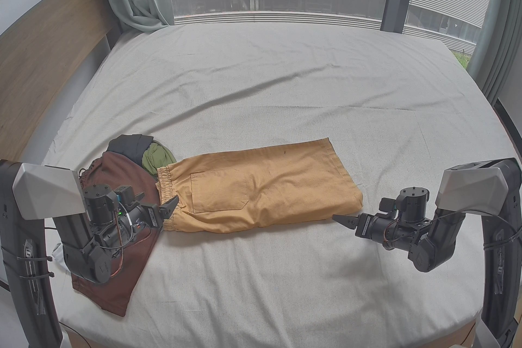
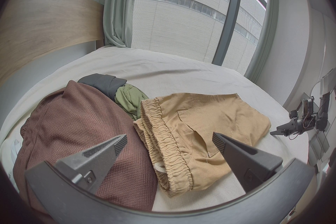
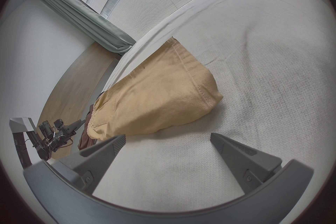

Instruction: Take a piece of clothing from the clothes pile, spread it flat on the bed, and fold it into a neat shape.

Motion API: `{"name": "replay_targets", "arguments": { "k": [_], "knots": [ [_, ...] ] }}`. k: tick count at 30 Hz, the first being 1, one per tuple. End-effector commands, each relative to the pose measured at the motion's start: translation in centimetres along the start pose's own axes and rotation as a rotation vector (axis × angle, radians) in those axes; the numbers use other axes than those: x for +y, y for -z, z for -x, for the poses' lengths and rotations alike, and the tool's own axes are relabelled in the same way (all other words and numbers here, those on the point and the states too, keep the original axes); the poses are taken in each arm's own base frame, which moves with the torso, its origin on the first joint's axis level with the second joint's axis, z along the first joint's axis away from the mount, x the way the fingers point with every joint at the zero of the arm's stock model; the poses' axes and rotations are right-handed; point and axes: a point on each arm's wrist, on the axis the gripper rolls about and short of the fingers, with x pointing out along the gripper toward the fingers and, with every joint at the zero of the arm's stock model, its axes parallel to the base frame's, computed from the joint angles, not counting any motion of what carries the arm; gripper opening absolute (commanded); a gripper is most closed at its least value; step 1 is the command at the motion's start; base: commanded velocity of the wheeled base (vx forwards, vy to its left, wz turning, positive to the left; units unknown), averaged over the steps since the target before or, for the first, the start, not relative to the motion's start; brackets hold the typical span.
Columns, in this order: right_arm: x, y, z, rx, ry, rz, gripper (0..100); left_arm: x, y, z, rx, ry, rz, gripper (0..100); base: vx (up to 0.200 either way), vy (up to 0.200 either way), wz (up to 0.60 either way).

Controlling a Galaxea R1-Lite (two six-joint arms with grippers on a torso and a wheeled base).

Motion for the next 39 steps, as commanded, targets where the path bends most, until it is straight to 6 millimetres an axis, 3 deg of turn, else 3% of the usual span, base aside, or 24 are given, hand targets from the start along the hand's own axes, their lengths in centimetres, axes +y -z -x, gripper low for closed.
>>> {"name": "replay_targets", "arguments": {
  "k": [1, 24, 31, 39],
  "knots": [
    [-0.3, 0.3, -0.8, 0.003, -0.003, 0.001, 100, 0.0, 0.0, 0.0, -0.002, 0.0, 0.001, 100, 0.0, 0.0, 0.0],
    [2.3, -0.2, -5.5, -0.027, -0.056, 0.047, 100, 0.0, -0.4, -0.2, -0.017, 0.007, 0.031, 100, 0.0, 0.0, 0.0],
    [3.7, -0.5, -6.6, -0.068, -0.061, 0.023, 100, 0.0, -0.5, -0.4, -0.026, 0.008, 0.062, 100, 0.0, 0.0, 0.0],
    [3.5, -0.4, -6.8, -0.074, -0.051, 0.015, 100, 0.0, -0.6, -0.4, -0.03, 0.01, 0.066, 100, 0.0, 0.0, 0.0]
  ]
}}
